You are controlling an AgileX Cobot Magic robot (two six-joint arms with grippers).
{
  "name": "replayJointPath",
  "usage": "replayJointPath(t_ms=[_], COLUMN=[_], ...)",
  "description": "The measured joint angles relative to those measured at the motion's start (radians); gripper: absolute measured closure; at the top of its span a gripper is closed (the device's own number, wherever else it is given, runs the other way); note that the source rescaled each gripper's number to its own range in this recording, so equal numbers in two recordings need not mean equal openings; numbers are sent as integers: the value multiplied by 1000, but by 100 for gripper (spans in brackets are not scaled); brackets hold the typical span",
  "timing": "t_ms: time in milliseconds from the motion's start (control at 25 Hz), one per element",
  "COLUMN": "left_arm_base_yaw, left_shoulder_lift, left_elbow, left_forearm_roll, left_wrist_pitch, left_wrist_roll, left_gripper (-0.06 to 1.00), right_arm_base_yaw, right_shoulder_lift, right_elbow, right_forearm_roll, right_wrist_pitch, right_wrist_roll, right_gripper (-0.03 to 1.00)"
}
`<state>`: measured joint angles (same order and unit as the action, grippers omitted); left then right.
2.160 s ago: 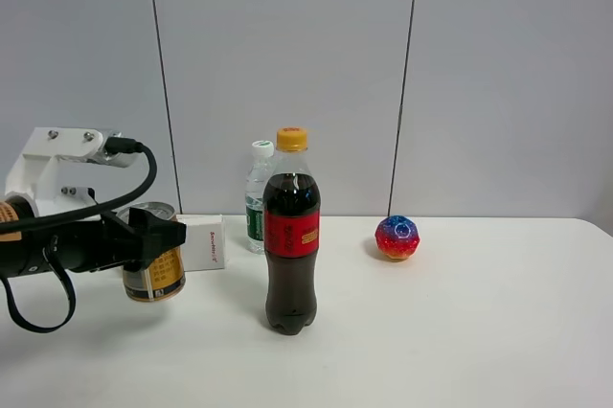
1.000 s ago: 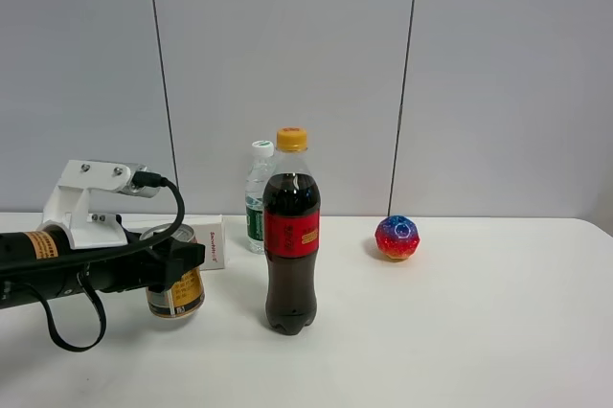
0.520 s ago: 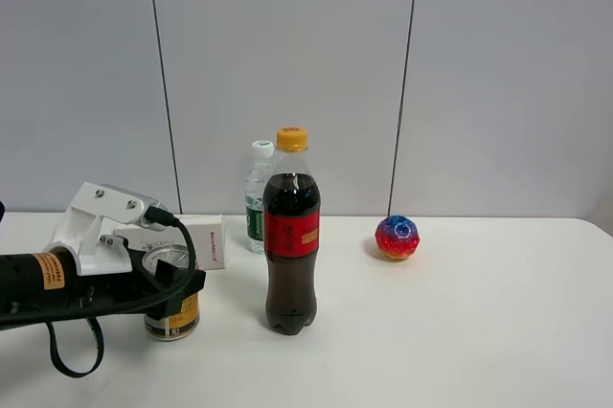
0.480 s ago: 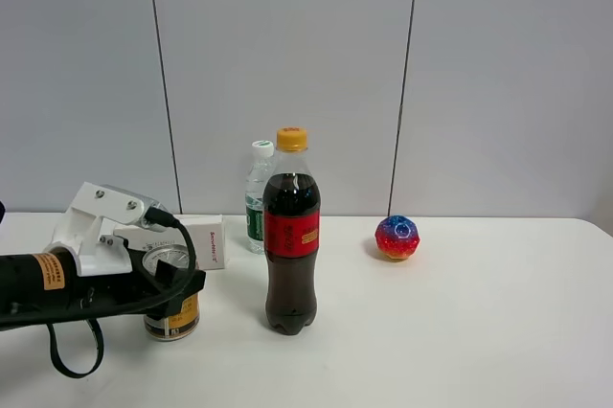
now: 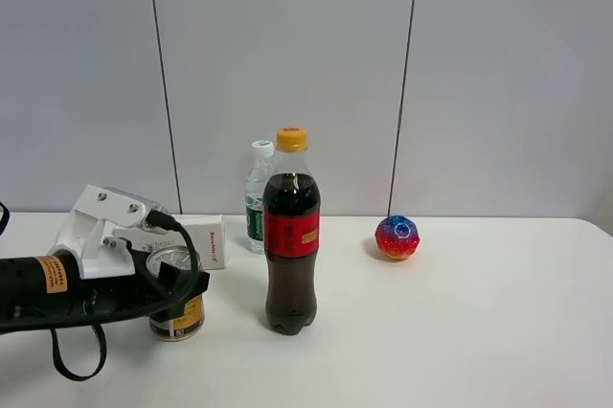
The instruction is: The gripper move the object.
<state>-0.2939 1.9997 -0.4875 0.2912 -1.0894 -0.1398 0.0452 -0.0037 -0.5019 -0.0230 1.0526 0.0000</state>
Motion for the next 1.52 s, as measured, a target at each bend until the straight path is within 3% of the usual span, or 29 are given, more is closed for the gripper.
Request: replayJointPath(t_ms=[120,280,360,1080,1520], left_arm_base_yaw=[0,0,0,0,0], left_shoulder_lift=[5,4,4,-4,-238], left_elbow=[0,-2,-2,-2,1], left_forearm_roll=[0,-2,-9,7,-22], left_wrist_pitch=[-1,-41,-42,-44,-25], left_wrist_roll=[-62,-140,-154,-250,-262], left_gripper=[91,59,54,53,45], right_arm_base_yaw=[0,0,0,0,0], right_shoulder_lift=[0,0,0,0,0], right_elbow=[0,0,0,0,0], right_forearm_roll=[0,0,0,0,0], right_wrist_pitch=[0,0,0,0,0], right_wrist_roll=[0,0,0,0,0], right_gripper=[-3,-3,-3,-3,-3])
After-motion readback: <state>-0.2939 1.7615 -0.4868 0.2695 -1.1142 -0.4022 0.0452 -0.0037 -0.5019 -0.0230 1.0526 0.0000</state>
